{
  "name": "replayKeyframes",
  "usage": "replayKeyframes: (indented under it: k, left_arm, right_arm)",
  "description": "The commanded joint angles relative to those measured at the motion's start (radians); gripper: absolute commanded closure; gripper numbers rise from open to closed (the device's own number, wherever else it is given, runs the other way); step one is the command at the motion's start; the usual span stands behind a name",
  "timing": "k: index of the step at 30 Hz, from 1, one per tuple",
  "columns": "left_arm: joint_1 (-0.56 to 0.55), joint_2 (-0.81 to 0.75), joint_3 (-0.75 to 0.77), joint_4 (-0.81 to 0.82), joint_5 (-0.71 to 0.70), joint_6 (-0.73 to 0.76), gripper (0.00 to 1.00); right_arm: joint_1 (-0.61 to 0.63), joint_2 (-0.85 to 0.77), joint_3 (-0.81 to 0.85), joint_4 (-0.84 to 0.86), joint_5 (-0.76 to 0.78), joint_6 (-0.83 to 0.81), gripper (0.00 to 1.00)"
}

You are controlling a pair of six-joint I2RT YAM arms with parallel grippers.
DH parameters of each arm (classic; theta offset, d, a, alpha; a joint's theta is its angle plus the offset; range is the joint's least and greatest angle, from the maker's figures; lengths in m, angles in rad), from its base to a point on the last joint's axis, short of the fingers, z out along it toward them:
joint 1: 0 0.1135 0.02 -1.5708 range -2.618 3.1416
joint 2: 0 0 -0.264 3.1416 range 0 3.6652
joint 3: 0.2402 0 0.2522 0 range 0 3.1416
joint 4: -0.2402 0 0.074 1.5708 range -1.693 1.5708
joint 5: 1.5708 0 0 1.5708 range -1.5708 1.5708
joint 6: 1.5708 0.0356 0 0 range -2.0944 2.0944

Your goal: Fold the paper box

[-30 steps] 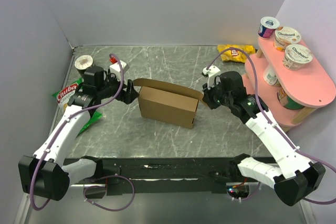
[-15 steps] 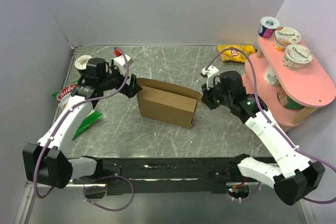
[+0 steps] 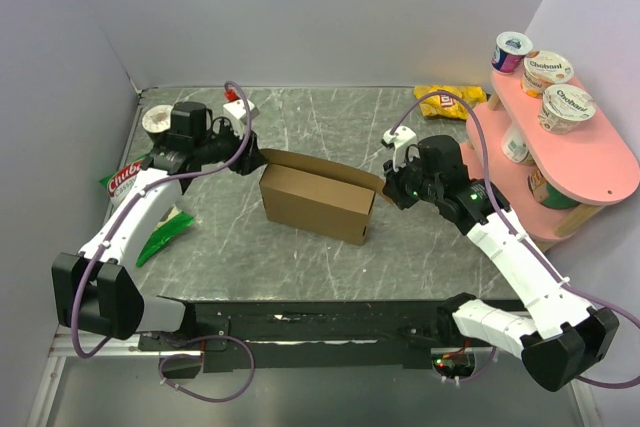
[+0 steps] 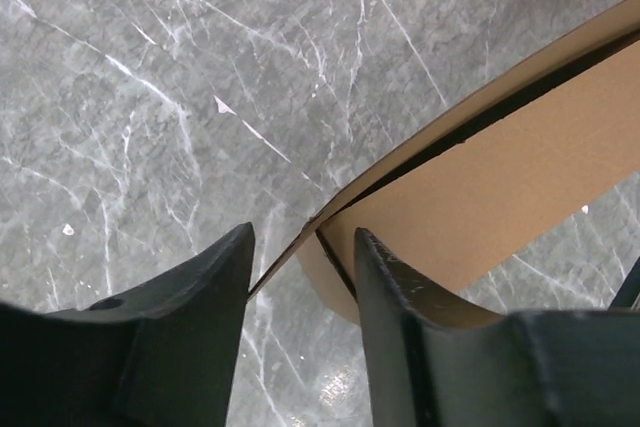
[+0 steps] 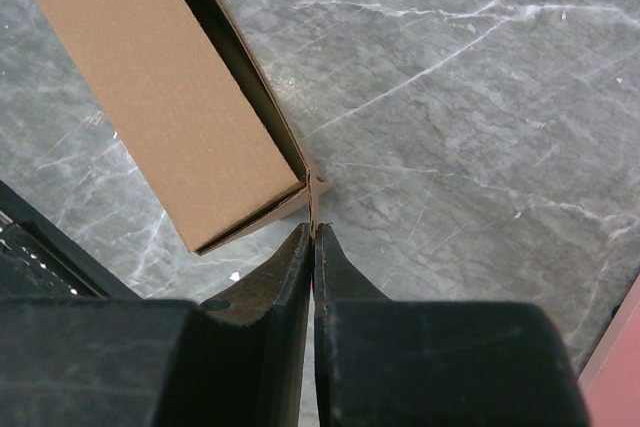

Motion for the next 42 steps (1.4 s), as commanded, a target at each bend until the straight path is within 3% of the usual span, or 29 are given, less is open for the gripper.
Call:
replayKeyframes:
  k: [1,12,18,24,35,42]
  left_arm:
    - [0.003,-0.022,-0.005,0.038,0.012,-0.016,0.57]
    - [-0.042,-0.003,0.006,0.06,-0.074,-0.12,0.88]
    - [-0.101,-0.006,-0.007,0.067,-0.187,-0.189,0.98]
    - [-0.123,-0.029,-0.039,0.106,-0.291,-0.31,0.99]
    - [-0.123,-0.051,-0.004,0.066,-0.359,-0.496,0.99]
    - [-0.123,-0.1,-0.112,0.156,-0.33,-0.655,0.99]
  right_arm:
    - [-0.005,-0.01,0.011,0.018,0.009,0.015,0.91]
    - [0.003,-0.013,0.026,0.012,0.049,0.038,0.93]
    - [0.025,-0.008,0.041,0.011,0.1,0.065,0.96]
    - [0.053,0.016,0.058,0.011,0.192,0.088,1.0]
    - [0.153,0.054,0.038,0.049,0.402,0.091,1.0]
    - [0.202,0.038,-0.019,0.124,0.523,0.09,1.0]
